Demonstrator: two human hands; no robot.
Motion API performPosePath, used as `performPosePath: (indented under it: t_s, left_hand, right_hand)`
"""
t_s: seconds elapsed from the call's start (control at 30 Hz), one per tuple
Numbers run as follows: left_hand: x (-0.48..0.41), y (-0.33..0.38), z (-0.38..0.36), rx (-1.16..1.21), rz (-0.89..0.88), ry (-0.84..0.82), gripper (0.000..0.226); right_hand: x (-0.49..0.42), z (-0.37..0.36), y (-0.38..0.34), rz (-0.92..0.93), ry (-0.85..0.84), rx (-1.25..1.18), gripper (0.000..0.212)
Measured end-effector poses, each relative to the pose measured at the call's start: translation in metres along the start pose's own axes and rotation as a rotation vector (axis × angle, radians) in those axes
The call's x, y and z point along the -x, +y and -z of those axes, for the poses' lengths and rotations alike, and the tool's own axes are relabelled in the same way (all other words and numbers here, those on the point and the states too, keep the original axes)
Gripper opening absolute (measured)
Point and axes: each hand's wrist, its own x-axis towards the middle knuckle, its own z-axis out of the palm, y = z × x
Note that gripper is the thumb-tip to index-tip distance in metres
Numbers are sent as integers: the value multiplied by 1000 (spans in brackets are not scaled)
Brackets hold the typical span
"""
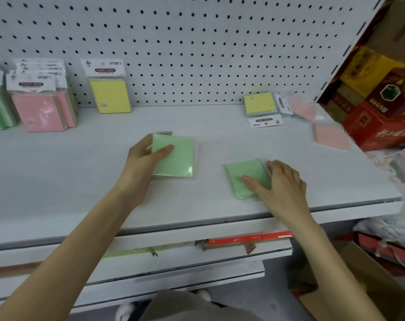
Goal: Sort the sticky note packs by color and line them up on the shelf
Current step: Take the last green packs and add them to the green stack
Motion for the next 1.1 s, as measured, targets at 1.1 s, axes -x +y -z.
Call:
performPosePath:
  t_s: [1.1]
  left_hand:
    - [10, 36, 395, -242, -197, 76, 43]
  right_hand:
    - [26, -135, -351, 380, -264, -721, 69]
